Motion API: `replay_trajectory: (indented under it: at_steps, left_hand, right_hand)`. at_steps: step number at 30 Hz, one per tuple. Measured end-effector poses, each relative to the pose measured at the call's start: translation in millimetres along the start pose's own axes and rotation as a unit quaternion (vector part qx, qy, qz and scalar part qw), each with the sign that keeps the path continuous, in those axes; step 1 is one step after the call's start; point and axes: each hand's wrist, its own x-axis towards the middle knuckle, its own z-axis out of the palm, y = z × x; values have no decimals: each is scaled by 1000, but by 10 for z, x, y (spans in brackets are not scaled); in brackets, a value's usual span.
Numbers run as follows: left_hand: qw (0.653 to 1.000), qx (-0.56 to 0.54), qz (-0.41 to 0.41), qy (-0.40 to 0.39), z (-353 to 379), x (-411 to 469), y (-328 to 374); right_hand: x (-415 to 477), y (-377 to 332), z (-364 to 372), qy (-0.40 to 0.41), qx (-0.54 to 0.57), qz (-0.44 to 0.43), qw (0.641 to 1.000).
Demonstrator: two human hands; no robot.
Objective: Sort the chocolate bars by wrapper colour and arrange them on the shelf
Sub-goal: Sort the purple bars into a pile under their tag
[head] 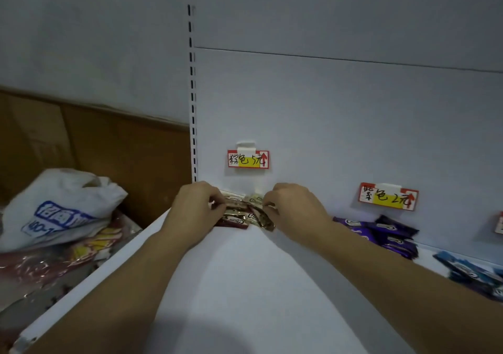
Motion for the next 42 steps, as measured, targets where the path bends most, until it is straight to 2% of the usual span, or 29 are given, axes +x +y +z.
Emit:
replay_trajectory:
  at_steps: [5, 8, 14, 20, 24, 28, 31, 34, 36, 40, 42]
  left_hand:
    - [998, 44, 43, 15, -19, -26, 44]
    - [991, 77, 112, 0, 2, -162, 303]
    - [960, 117, 243, -70, 258, -341, 1147]
    - [933, 75, 328, -130, 732, -494, 2249]
    - [919, 45, 346, -182, 1032, -646, 3019]
    - [904, 81, 348, -234, 1267, -715, 3485]
    - [896, 98, 334, -276, 1376, -682, 3626]
    - [919, 16, 312, -243, 1445, -766, 3715]
    - [920, -23, 321, -223, 1483, -842, 3748]
    - [892, -81, 369, -246, 1472, -966, 3788]
    - [875, -101, 380, -281, 1480, -1026, 3815]
  right_hand:
    - [-339, 190, -163, 11, -14, 0, 1000]
    - [-645, 425, -392, 18, -28, 12, 999]
    - [-1494, 975, -880, 0, -84, 57, 995]
    - [-2438, 1513, -1295, -3, -112, 124, 986]
    - [-3081, 1900, -1491, 15, -111, 183, 977]
    - [-3353, 2132, -1467, 32, -76, 217, 973]
    - [-3354, 2274, -1351, 48, -37, 209, 976]
    - [-3337, 2449, -1183, 50, -2, 196, 979]
    - [-3320, 2519, -1063, 53, 29, 181, 982]
    - [-3352, 2538, -1018, 27, 78, 128, 988]
    - [-3414, 2542, -1098, 26, 93, 128, 987]
